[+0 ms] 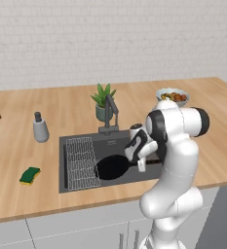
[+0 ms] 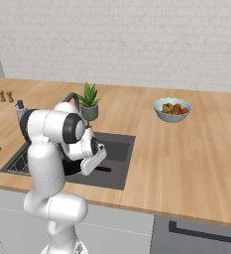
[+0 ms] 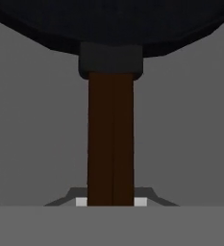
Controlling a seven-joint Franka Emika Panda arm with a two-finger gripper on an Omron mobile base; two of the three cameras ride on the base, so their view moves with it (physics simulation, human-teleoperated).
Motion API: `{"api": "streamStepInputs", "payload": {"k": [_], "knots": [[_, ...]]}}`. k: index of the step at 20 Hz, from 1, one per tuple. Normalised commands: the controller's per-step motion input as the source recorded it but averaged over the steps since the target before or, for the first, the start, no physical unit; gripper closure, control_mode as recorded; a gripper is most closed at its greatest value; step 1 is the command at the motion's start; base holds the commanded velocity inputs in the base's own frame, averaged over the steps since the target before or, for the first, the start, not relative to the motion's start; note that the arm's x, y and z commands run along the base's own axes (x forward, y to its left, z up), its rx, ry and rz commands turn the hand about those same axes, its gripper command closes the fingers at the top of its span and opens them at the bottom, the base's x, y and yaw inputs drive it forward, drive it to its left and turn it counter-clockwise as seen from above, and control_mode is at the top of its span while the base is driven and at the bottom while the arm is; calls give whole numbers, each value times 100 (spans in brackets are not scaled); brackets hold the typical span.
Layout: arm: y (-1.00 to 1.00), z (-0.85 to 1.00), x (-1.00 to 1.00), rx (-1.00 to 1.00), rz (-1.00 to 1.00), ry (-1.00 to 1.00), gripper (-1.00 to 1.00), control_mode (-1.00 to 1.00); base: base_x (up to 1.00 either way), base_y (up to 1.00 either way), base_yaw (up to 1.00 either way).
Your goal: Pick the pan and sponge and place them into the sink. Then turn on the water.
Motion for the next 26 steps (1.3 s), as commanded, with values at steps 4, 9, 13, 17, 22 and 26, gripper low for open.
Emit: {"api": "streamStepInputs", "payload": {"k": [4, 9, 13, 17, 22, 26], "knots": [[0, -41, 22, 8, 4, -5, 100, -100, 0, 0, 0], [0, -40, 26, 10, 5, -2, 100, -100, 0, 0, 0], [0, -36, 16, 7, 5, 0, 100, -100, 0, 0, 0], [0, -40, 15, 0, 3, 0, 100, -100, 0, 0, 0], [0, -36, 22, 0, 0, 0, 100, -100, 0, 0, 0], [0, -37, 16, 0, 0, 0, 100, -100, 0, 0, 0]]}}
